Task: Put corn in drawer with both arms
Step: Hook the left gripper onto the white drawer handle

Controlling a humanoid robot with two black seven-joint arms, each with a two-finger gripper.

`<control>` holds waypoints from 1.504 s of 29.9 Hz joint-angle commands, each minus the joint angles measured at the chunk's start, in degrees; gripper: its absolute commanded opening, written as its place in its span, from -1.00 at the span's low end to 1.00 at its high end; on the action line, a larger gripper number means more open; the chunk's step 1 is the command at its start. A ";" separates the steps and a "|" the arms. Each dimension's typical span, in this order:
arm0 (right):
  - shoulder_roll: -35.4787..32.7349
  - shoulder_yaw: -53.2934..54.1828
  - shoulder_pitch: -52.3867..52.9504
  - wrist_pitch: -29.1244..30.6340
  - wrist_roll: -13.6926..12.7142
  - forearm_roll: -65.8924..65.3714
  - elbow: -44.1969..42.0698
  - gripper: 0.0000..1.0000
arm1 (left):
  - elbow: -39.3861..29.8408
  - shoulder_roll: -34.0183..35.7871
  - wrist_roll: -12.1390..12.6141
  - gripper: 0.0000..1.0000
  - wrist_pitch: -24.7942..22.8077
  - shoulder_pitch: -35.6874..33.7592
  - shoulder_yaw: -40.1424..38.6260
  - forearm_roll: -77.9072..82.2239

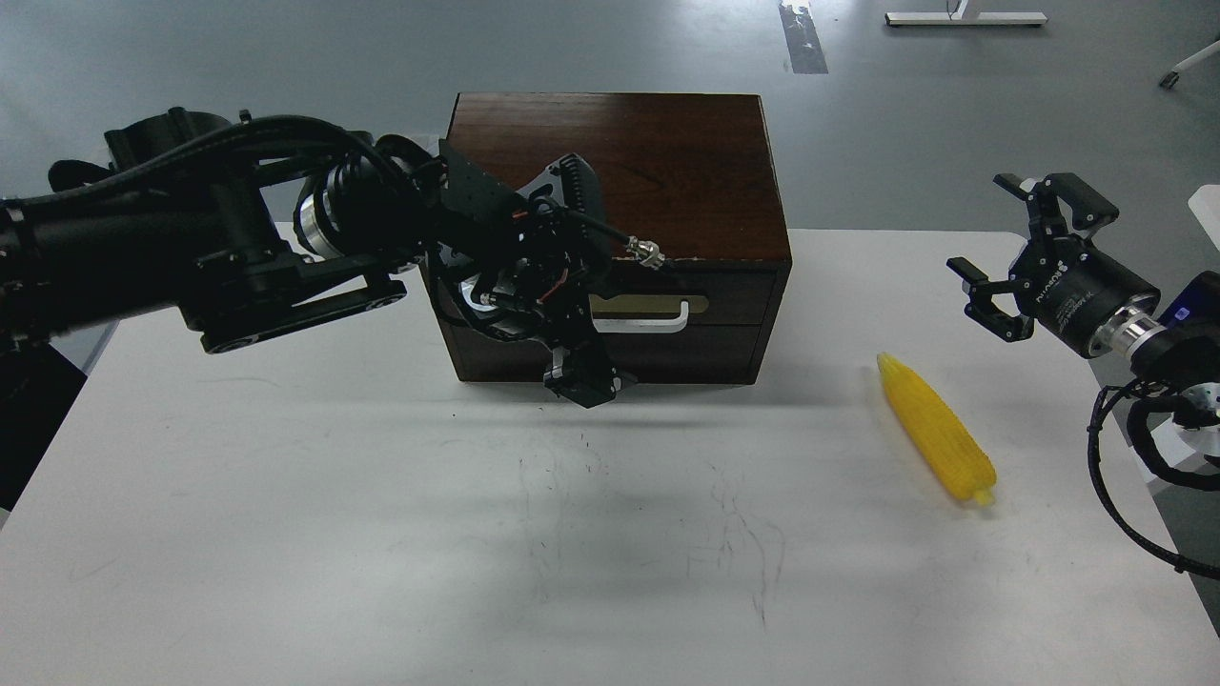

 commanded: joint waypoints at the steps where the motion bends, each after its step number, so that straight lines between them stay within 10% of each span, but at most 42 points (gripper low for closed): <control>1: -0.09 0.00 -0.02 0.00 0.00 0.00 0.00 1.00 | 1.07 -0.14 -0.01 0.96 0.00 0.80 0.02 1.03; 45: -0.27 0.35 -0.55 -0.09 0.00 0.00 -0.09 1.00 | -1.82 -1.55 -0.01 0.96 0.00 3.09 2.21 3.32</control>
